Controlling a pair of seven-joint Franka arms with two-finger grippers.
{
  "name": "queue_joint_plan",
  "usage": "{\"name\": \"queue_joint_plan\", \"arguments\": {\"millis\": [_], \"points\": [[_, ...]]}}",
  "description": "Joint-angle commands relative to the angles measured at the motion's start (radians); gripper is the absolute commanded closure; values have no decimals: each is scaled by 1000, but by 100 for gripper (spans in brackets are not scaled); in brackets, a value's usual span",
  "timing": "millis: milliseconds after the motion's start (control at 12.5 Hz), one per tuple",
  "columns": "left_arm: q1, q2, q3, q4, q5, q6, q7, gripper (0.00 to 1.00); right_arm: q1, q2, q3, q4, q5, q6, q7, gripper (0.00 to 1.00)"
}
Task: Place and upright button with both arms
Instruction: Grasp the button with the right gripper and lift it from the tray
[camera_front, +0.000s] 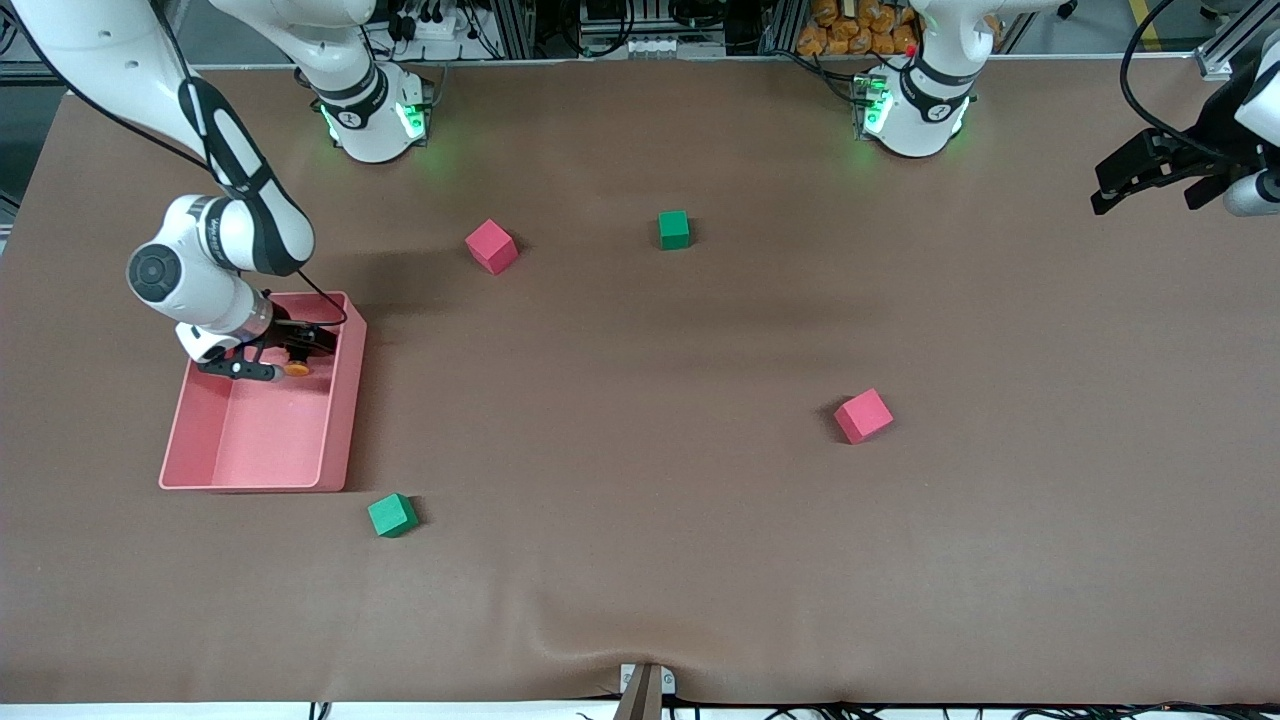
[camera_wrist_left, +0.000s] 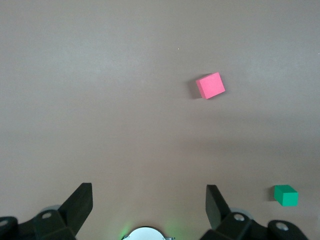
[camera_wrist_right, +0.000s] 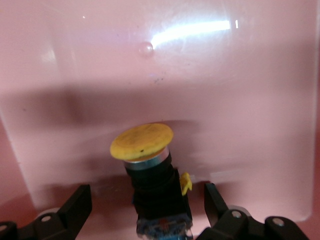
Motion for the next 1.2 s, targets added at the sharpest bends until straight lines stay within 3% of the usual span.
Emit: {"name": "queue_joint_plan", "arguments": {"millis": [0, 80, 240, 320, 400, 800, 1120], "points": [[-1, 5, -9, 21, 16, -17, -5, 0, 2, -10, -1, -9, 10, 22, -12, 0], [-1, 5, -18, 21, 16, -17, -5, 0, 1, -10, -1, -9, 10, 22, -14, 0], [-1, 2, -24, 21, 16, -19, -4, 0, -1, -10, -1, -7, 10, 22, -12, 66], [1, 2, -24, 21, 16, -19, -1, 0, -2, -10, -1, -6, 10, 22, -12, 85], [1, 2, -26, 21, 16, -17, -1, 0, -4, -10, -1, -6, 10, 22, -12, 94], [-1, 0, -47, 21, 16, -19, -1, 0, -2, -83, -2, 12, 10, 5, -12, 99], [1, 2, -56, 20, 16, -19, 1, 0, 7, -160, 5, 112, -3, -131, -14, 99]]}}
